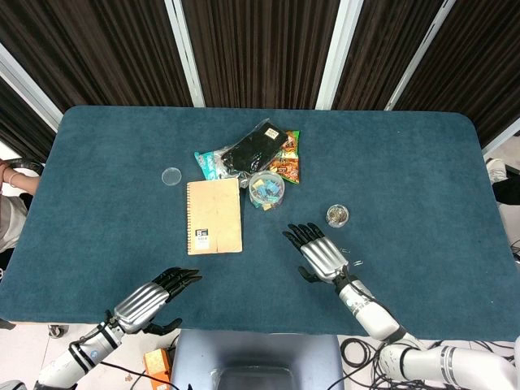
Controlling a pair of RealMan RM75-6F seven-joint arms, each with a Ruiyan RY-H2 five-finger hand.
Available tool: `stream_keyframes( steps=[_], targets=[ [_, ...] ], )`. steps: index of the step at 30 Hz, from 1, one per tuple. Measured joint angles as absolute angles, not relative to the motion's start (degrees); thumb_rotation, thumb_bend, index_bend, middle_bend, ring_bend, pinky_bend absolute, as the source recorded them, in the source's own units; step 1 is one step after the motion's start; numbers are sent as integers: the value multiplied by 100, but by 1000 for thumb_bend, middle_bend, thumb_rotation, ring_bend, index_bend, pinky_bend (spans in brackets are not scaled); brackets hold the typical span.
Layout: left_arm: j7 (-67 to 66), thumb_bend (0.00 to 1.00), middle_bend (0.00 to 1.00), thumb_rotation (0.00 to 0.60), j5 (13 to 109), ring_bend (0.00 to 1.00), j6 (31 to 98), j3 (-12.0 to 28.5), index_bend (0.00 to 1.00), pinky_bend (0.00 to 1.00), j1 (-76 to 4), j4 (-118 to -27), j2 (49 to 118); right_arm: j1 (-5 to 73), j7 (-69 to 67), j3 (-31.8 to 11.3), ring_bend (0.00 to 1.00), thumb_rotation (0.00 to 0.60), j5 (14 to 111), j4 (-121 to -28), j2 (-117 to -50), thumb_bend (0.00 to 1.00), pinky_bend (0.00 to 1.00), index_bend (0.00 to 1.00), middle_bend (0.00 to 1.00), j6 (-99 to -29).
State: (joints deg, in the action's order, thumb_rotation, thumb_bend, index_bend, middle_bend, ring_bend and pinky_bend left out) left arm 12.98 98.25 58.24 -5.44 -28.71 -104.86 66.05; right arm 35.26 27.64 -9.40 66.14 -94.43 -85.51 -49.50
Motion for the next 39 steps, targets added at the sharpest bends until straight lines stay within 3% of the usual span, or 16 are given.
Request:
stream_keyframes(
  steps=[6, 12, 21, 28, 32, 39],
  targets=[
    [1347, 386, 0, 600, 9774, 0, 5968, -558, 0, 0, -2838, -10454, 6533, 3562, 2794, -864, 0, 600, 6559, -9500, -8478, 358, 0, 74, 0, -5102],
    [1214, 386, 0, 600, 10077, 0, 6614, -792, 0, 0, -2511, -10412, 6195, 3422, 2708, -705, 0, 600, 6831, -9672, -8087, 358, 0, 111, 0, -5400],
    [656, 386, 0, 600, 10474, 0, 8410, -1119, 0, 0, -1343, -9612, 6036, 3019, 2238, -194, 0, 600, 7507, -9443, -7447, 358, 0, 246, 0, -5767],
    [477, 386, 0, 600, 10845, 0, 9582, -1346, 0, 0, -423, -8322, 6505, 2853, 2111, 45, 0, 600, 7649, -8745, -7509, 358, 0, 354, 0, -5796],
    [714, 385, 0, 600, 10998, 0, 9698, -1433, 0, 0, -276, -7994, 6710, 2819, 1907, 86, 0, 600, 7837, -8232, -7816, 358, 0, 428, 0, -5846],
    [830, 384, 0, 600, 11019, 0, 9620, -1441, 0, 0, -244, -7946, 6755, 2766, 1569, 135, 0, 600, 8109, -7391, -8338, 358, 0, 465, 0, -5937]
  ],
)
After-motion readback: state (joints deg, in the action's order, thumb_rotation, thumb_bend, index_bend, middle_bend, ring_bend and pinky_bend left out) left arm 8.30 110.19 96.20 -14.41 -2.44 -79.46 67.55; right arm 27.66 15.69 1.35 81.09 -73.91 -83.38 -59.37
